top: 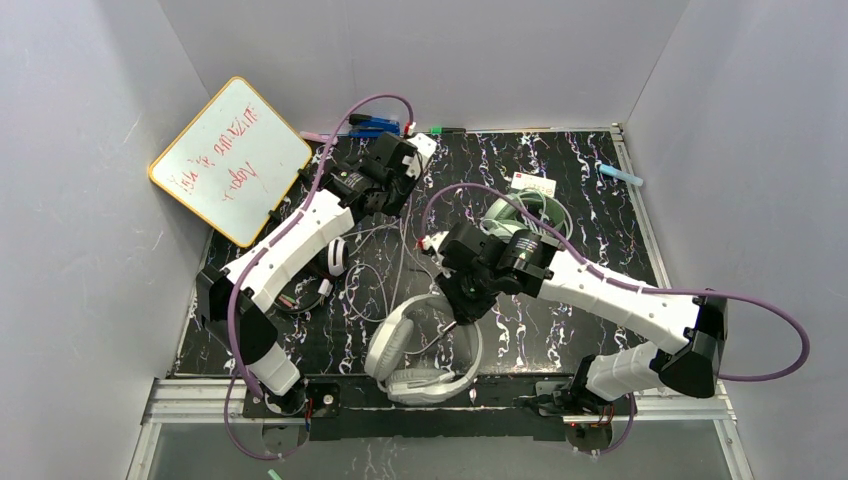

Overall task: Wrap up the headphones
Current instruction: Wrap the headphones cable around the headphones.

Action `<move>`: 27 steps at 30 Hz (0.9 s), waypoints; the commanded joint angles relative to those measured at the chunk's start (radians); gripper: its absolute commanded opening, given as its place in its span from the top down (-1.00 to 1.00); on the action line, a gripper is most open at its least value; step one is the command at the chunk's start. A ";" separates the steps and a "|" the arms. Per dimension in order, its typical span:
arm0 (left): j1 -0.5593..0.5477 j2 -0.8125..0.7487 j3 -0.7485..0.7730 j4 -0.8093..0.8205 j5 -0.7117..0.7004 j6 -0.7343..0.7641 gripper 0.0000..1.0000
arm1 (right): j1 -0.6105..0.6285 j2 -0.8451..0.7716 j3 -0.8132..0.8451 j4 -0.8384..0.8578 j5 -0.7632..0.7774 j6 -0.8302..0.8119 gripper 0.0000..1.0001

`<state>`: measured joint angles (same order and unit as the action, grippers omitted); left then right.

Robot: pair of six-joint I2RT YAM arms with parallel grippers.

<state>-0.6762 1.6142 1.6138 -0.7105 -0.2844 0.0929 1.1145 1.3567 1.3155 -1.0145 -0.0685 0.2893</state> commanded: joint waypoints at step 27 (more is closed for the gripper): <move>0.006 -0.028 0.047 -0.086 0.284 -0.226 1.00 | -0.422 0.077 -0.013 0.127 0.322 0.402 0.97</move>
<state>-0.6724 1.6142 1.6695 -0.7647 -0.0433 -0.1677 0.7174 1.4223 1.2613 -0.9043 0.2077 0.6258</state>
